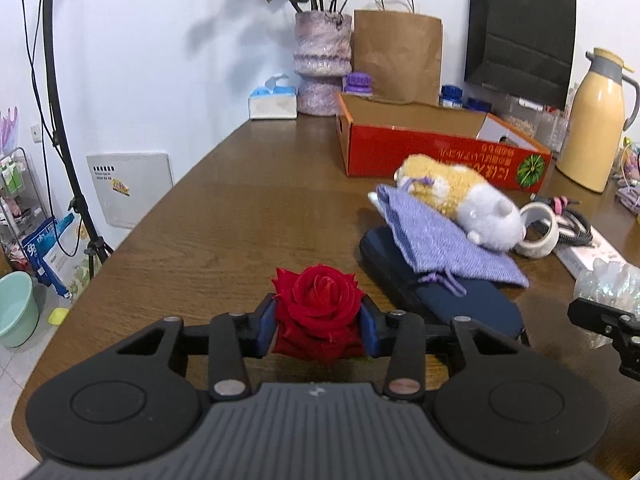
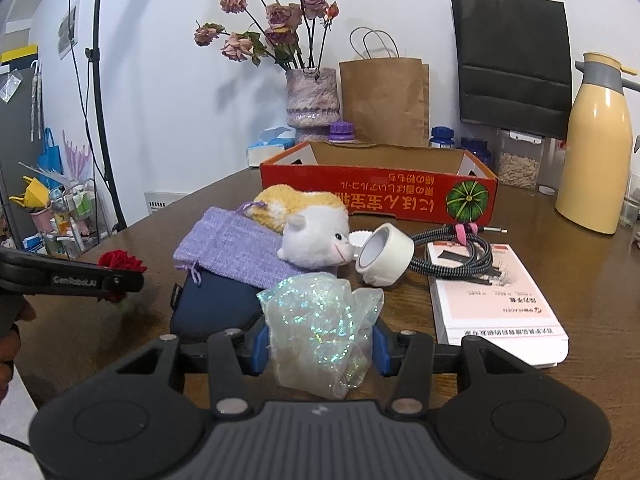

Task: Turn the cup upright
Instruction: 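Carry the rose and plastic bag to the cardboard box and release both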

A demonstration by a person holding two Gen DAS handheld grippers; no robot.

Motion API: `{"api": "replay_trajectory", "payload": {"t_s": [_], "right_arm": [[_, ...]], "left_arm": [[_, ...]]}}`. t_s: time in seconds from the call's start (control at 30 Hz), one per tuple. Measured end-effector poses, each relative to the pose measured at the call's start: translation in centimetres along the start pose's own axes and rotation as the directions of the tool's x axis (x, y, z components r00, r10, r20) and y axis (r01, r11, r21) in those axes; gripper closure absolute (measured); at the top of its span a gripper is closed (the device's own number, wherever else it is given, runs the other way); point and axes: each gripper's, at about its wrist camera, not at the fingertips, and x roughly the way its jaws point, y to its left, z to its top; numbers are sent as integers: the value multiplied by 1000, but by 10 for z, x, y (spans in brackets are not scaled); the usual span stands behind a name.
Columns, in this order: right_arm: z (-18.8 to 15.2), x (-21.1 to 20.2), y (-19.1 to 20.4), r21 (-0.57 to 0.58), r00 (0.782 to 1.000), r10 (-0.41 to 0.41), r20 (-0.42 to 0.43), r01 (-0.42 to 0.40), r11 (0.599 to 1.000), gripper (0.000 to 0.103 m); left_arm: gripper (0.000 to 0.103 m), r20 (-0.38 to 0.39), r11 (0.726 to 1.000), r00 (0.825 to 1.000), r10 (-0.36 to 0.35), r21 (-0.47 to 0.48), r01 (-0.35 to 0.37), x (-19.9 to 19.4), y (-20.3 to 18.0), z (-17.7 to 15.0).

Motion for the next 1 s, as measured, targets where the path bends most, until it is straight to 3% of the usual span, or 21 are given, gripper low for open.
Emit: {"api": "replay_trajectory", "payload": {"t_s": [0.53,1.0], "right_arm": [[41,-3,-5,-16,996,0,93,2,1000,56],[89,18,-10,-53,989,-12,150,20,998,56]], "left_arm": [[61,104,998,993,-52,44,48,-20,-27,48],[61,139,996,988,-64,66,55,-1,-56,97]]}}
